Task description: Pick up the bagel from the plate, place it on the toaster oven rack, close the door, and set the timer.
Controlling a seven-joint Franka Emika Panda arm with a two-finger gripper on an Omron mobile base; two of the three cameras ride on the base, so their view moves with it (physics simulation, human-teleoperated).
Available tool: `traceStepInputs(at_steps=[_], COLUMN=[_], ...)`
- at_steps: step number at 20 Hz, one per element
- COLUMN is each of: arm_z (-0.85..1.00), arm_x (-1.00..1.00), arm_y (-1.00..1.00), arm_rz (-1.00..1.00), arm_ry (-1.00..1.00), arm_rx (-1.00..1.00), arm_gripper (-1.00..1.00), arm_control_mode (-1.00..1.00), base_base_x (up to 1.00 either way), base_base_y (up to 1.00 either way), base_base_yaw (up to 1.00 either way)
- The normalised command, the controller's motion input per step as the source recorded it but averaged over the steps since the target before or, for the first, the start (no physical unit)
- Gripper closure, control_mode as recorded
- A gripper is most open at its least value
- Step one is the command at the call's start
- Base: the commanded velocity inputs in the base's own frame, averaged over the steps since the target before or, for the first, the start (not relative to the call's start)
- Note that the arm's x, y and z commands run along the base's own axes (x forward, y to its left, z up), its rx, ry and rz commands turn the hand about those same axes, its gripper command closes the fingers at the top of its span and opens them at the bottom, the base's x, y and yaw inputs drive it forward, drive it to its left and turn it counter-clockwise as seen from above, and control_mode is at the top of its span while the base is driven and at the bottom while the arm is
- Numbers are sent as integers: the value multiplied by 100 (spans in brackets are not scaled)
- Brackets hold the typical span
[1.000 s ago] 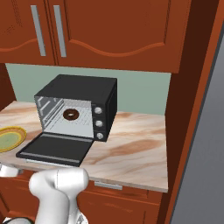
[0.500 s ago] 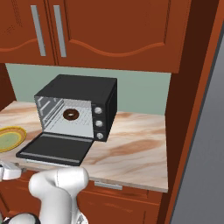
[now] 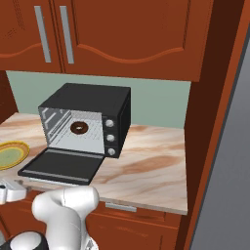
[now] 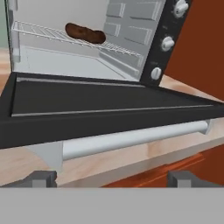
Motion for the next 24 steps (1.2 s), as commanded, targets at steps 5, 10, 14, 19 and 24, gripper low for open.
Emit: traceStepInputs(at_steps=[5, 10, 14, 19, 24], arm_z=[0, 0, 0, 0, 37], arm_x=[25, 36, 40, 38, 34], arm_y=[0, 0, 0, 0, 0], arm_rz=[0, 0, 0, 0, 0], arm_ry=[0, 0, 0, -1, -16], arm_rx=[0, 0, 0, 0, 0], arm_gripper=[-100, -100, -100, -100, -100], arm_control_mode=[-100, -100, -100, -100, -100], base_base_x=[0, 0, 0, 0, 0], base_base_y=[0, 0, 0, 0, 0], base_base_yaw=[0, 0, 0, 0, 0])
